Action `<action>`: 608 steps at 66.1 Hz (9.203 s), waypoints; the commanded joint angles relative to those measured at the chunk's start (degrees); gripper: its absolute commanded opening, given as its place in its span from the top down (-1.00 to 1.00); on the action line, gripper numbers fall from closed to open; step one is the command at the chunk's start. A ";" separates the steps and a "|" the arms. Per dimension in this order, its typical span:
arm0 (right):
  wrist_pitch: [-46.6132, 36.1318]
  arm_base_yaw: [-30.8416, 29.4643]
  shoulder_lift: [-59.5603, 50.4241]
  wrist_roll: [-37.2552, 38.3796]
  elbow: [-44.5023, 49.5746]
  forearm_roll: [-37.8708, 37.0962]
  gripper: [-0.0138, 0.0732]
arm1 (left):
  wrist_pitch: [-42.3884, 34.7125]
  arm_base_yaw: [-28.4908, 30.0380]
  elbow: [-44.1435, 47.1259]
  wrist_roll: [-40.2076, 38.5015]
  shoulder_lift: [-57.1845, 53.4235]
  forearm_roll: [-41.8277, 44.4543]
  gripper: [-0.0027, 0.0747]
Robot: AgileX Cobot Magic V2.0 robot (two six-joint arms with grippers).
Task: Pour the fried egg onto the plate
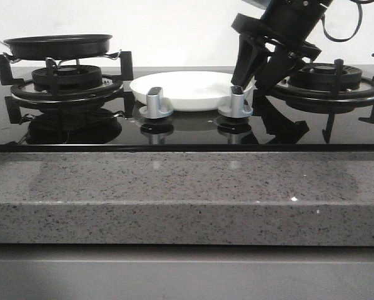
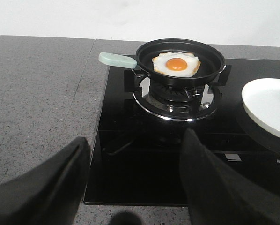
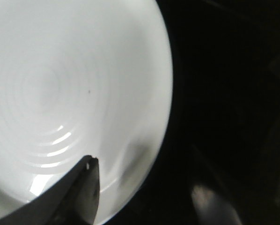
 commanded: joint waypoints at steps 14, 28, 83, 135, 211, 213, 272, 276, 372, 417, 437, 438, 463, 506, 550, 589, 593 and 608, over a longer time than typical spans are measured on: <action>-0.38 -0.08 -2.94 -0.55 -1.68 1.01 0.27 | -4.37 -0.37 -1.50 -0.55 0.74 -0.59 -0.18; -0.67 -0.08 -2.46 -0.55 -1.68 1.72 0.62 | -4.37 -0.37 -1.50 -0.55 0.74 -0.59 -0.18; -4.03 -0.08 -17.72 2.13 0.40 5.51 0.83 | -4.37 -0.37 -1.50 -0.55 0.74 -0.59 -0.18; -17.17 6.82 -30.92 3.07 32.23 1.23 0.83 | -4.37 -0.37 -1.50 -0.55 0.74 -0.59 -0.18; -17.23 6.82 -29.68 3.07 32.23 1.00 0.83 | 13.23 -0.37 -15.20 -0.55 21.42 2.50 -0.59; -17.23 6.82 -29.68 3.07 32.23 1.00 0.83 | 13.23 -0.24 -16.95 -0.55 23.74 2.93 -0.59; -17.23 6.82 -29.68 3.07 32.23 1.00 0.83 | 24.51 21.95 -43.54 19.10 65.33 -56.82 -0.59; -17.23 6.82 -29.68 3.07 32.23 1.00 0.83 | 24.64 21.95 -43.76 20.56 67.77 -60.81 -0.59; -17.23 6.82 -29.68 3.07 32.23 1.00 0.83 | 26.68 21.99 -43.88 27.93 75.19 -78.95 0.69; -17.23 6.82 -29.68 3.07 32.23 1.00 0.83 | 36.11 21.99 -44.15 35.75 70.81 -91.37 0.98; -17.23 6.82 -29.68 3.07 32.23 1.00 0.83 | 31.56 17.92 -43.41 37.98 57.74 -80.57 0.98; -17.23 6.82 -29.68 3.07 32.23 1.00 0.83 | 31.29 17.50 -43.21 37.98 57.19 -80.04 0.98; -17.23 6.82 -29.68 3.07 32.23 1.00 0.83 | 20.91 4.25 -38.18 39.94 45.00 -66.86 0.98; -17.23 6.82 -29.68 3.07 32.23 1.00 0.83 | -3.85 -23.62 -38.18 45.93 40.54 -41.68 0.98; -17.23 6.82 -29.68 3.07 32.23 1.00 0.83 | -8.89 -31.07 -38.18 45.93 40.54 -27.06 0.98; -17.23 6.82 -29.68 3.07 32.23 1.00 0.83 | -8.56 -15.44 -38.18 35.23 41.03 -32.91 0.98; -17.23 6.82 -29.68 3.07 32.23 1.00 0.83 | -8.16 -10.21 -38.18 35.23 41.63 -38.70 0.98; -17.23 6.82 -29.68 3.07 32.23 1.00 0.83 | 2.19 8.35 -38.18 35.23 48.47 -63.15 0.98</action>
